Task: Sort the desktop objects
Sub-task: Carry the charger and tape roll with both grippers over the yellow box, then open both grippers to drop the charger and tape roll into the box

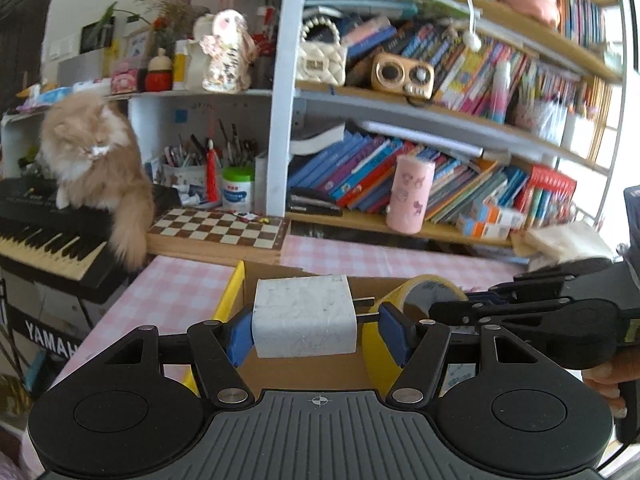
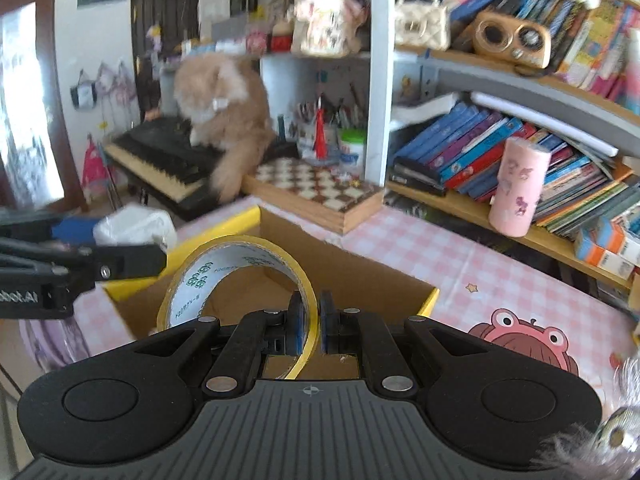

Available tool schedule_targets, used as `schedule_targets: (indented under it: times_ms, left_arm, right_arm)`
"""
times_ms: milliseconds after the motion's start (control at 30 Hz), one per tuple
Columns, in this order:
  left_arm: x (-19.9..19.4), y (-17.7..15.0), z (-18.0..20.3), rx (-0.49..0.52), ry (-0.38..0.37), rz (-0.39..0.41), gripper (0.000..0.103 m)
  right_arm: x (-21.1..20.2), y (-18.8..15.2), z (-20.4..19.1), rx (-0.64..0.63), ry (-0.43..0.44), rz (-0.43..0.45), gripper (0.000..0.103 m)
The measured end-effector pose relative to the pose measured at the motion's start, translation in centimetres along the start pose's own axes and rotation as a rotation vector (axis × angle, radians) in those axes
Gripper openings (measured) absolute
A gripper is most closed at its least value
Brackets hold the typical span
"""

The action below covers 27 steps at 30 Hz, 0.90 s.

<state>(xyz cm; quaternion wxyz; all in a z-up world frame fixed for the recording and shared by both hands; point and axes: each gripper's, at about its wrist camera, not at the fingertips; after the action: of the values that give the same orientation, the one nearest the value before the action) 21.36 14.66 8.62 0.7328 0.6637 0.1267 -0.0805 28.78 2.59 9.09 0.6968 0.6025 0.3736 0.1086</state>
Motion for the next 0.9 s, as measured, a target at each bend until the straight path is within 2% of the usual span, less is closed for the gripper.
schedule_targets:
  times_ms: [233,367,600,767,900]
  left_arm:
    - [4.0,-0.9,-0.6,0.041,0.036,-0.092,0.064]
    - [5.7,-1.4,-0.6,0.086,0.041,-0.132,0.064]
    - [8.1,-1.5,0.1,0.207,0.051,-0.17,0.064]
    - [8.9,-2.9,0.0,0.191,0.04,-0.25,0.064]
    - [9.8,-2.6,0.1,0.22,0.008,-0.281,0.064]
  right_arm:
    - [5.9,-1.3,1.1,-0.109,0.063,-0.119,0.007]
    - [8.3,-1.9,1.7,-0.129,0.094,-0.169,0.007]
    - [10.9,-1.8,2.6,-0.224,0.133,-0.201,0.007]
    - [12.1,-1.8,4.2,-0.172,0.152,-0.265,0.007]
    - [12.5,-2.0,4.0,-0.214,0.182,-0.29,0.007]
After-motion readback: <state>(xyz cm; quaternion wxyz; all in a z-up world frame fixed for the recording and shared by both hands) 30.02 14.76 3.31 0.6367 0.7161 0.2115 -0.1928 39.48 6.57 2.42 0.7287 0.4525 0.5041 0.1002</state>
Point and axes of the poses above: each gripper's, at about its wrist camera, not at the fingertips, and x roughly the way its jaws point, z to its right, y to its top, and after that the axes turned 11 degrees about z, right-handed
